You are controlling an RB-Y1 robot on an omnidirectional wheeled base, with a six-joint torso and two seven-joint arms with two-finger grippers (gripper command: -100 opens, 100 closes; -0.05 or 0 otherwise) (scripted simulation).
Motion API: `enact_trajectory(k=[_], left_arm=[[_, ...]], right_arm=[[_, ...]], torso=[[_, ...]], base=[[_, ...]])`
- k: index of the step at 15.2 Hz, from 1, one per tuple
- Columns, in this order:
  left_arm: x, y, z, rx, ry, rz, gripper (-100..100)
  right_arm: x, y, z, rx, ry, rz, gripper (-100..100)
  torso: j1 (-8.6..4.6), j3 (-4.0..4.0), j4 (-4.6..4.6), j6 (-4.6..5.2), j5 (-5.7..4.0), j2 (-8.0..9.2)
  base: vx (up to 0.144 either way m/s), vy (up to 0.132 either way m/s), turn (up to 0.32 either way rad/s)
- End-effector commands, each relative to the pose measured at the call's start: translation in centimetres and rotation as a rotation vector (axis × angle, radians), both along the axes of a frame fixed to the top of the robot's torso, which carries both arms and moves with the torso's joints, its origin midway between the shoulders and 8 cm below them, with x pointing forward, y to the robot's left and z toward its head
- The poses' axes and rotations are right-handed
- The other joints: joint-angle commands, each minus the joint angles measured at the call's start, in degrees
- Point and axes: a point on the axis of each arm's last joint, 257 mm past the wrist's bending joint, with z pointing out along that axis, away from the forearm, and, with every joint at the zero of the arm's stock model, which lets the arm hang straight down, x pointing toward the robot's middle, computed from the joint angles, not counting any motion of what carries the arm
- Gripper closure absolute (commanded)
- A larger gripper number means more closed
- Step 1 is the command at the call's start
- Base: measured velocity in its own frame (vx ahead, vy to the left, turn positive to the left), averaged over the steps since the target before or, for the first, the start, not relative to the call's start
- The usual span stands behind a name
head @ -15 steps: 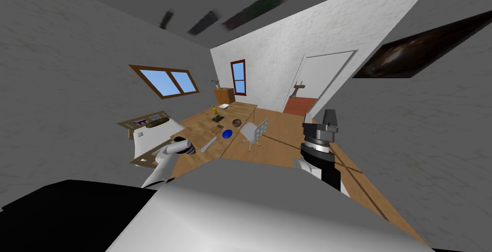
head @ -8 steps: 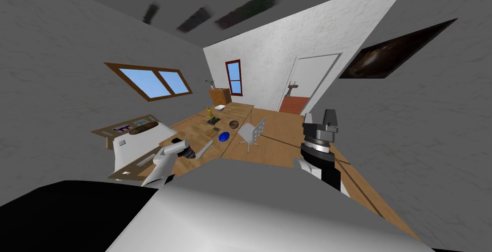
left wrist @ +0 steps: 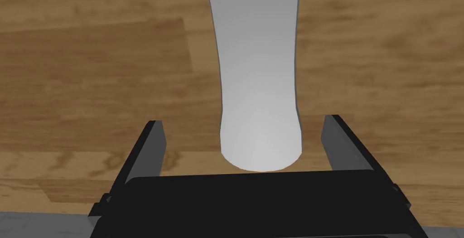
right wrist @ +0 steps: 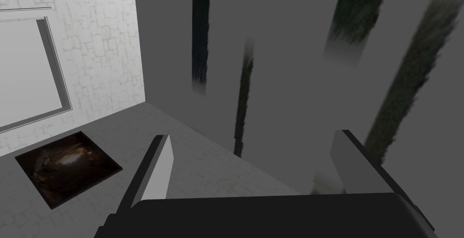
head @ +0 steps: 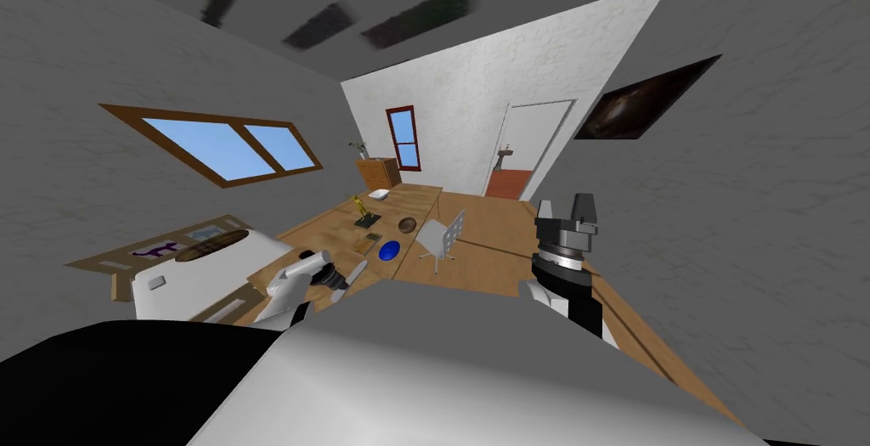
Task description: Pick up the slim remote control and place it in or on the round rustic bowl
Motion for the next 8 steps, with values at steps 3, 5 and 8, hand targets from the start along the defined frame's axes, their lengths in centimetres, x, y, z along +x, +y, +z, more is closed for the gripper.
enact_trajectory(k=[3, 5, 8], left_arm=[[-1.1, -1.7, -0.9, -0.074, 0.019, 0.046, -100], [-1.8, -2.9, -1.7, -0.116, 0.031, 0.069, -100], [-1.5, -3.0, -2.7, -0.095, 0.023, 0.052, -100]], right_arm=[[0.0, 0.0, 0.0, 0.000, 0.000, 0.000, 0], [0.0, 0.0, 0.0, 0.000, 0.000, 0.000, 0], [0.0, 0.0, 0.0, 0.000, 0.000, 0.000, 0]], torso=[[-0.06, 0.03, 0.01, -0.01, -0.01, 0.06], [-0.05, 0.06, 0.02, 0.00, -0.02, 0.11], [-0.08, 0.11, 0.04, -0.04, -0.01, 0.19]], base=[[0.050, 0.034, -0.094], [0.046, 0.051, -0.110], [0.023, 0.034, 0.008]])
